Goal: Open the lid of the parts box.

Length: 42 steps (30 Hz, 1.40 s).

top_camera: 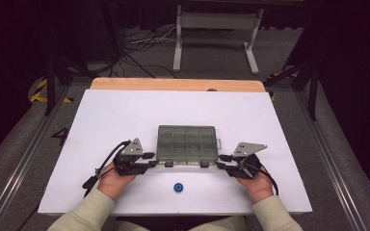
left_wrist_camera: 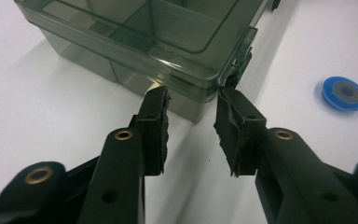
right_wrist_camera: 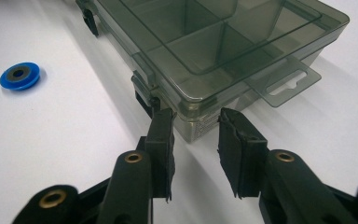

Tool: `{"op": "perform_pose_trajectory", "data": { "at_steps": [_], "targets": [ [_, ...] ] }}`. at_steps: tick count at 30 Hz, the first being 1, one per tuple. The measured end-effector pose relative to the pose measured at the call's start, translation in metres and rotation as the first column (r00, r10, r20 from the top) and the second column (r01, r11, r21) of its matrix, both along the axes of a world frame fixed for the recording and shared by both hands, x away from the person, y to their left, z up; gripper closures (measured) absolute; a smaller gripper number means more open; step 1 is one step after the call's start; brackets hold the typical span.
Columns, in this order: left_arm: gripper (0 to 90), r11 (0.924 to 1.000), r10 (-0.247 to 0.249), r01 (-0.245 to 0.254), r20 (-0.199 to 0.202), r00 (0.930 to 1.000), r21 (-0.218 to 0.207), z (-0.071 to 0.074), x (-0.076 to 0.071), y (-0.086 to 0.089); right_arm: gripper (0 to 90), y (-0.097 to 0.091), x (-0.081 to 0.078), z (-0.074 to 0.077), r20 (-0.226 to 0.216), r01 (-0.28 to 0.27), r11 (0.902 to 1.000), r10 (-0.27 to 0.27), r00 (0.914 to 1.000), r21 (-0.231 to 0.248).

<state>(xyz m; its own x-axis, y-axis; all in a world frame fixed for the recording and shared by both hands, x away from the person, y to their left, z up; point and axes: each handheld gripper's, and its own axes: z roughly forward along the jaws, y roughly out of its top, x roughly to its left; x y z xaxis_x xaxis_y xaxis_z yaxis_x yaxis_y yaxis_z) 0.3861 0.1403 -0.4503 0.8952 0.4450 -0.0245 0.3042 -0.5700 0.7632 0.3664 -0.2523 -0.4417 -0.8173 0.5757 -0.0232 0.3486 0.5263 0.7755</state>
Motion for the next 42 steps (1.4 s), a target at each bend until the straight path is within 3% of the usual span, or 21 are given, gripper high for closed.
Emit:
{"op": "perform_pose_trajectory", "data": {
  "at_steps": [7,25,31,42],
  "targets": [
    [69.8,0.9999,-0.014,0.014,0.002,0.9999,0.006,-0.001,-0.001,-0.002,69.5,0.0,0.0,-0.001,-0.003,-0.006,1.0,0.006,1.0,-0.001],
    [71.5,0.9998,-0.018,0.018,0.007,0.9998,0.01,0.0,-0.002,-0.002,75.2,0.0,0.0,-0.002,0.002,-0.015,0.9999,0.015,0.9999,0.003],
    [76.4,0.9999,-0.017,0.017,0.027,0.9995,0.0,0.002,-0.004,-0.001,80.2,-0.002,-0.002,0.0,0.013,-0.019,0.9997,0.019,0.9997,0.017],
    [79.2,0.9968,-0.017,0.022,0.069,0.9975,-0.077,0.009,-0.007,0.004,83.3,-0.004,-0.004,0.007,0.048,-0.018,0.9977,0.015,0.9988,0.066]
  ]
}}
